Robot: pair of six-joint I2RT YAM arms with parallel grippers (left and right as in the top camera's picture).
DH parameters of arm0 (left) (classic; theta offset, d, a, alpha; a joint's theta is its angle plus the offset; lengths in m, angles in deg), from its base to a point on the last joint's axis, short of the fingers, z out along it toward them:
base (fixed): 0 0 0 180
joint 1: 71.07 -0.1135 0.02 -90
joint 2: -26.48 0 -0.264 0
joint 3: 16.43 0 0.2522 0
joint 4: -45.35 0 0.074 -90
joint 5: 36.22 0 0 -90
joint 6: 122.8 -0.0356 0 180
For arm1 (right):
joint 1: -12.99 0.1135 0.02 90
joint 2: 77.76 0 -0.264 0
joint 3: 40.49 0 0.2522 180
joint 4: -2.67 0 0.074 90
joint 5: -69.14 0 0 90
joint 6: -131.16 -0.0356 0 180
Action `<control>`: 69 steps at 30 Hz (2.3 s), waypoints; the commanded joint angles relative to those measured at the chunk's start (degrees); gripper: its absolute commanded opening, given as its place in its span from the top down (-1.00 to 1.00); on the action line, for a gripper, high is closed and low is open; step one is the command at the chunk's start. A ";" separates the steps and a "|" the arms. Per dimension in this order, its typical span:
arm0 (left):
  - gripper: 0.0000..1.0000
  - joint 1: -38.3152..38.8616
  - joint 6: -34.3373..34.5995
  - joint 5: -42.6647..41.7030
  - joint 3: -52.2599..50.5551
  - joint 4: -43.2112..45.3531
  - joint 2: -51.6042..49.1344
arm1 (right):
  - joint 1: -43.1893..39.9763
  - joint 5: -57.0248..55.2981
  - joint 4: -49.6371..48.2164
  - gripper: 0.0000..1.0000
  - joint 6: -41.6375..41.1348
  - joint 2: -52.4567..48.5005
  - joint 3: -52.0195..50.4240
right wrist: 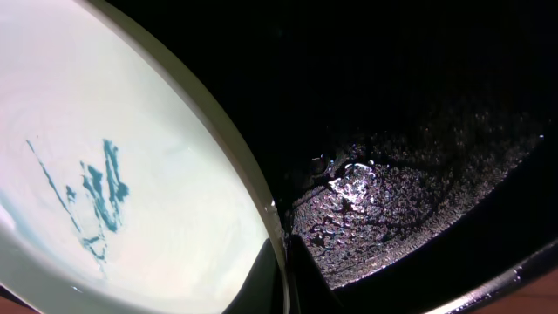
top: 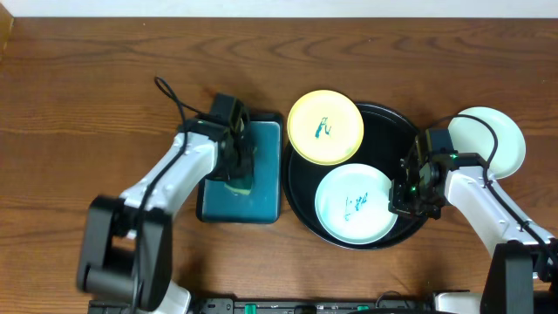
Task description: Clean dirty plates on tray and stack at the side
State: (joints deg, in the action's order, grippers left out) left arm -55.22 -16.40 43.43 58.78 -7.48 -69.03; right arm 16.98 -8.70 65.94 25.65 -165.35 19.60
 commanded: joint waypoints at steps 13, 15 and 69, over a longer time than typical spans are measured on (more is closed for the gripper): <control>0.85 -0.02 -1.16 0.31 1.42 0.33 9.88 | 0.61 -0.33 -0.46 0.98 -0.31 0.59 -0.31; 0.85 -0.02 -1.16 0.31 1.42 0.35 9.88 | 0.61 -0.35 -0.46 0.98 -0.31 0.59 -0.31; 0.85 -22.32 -24.96 -50.75 -3.50 2.27 9.77 | 0.61 -0.35 -0.33 0.98 -0.31 0.59 -0.31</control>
State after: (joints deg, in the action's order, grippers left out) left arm -77.31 -40.35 -5.04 55.52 -5.43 -59.87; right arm 16.96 -8.74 65.68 25.65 -165.35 19.60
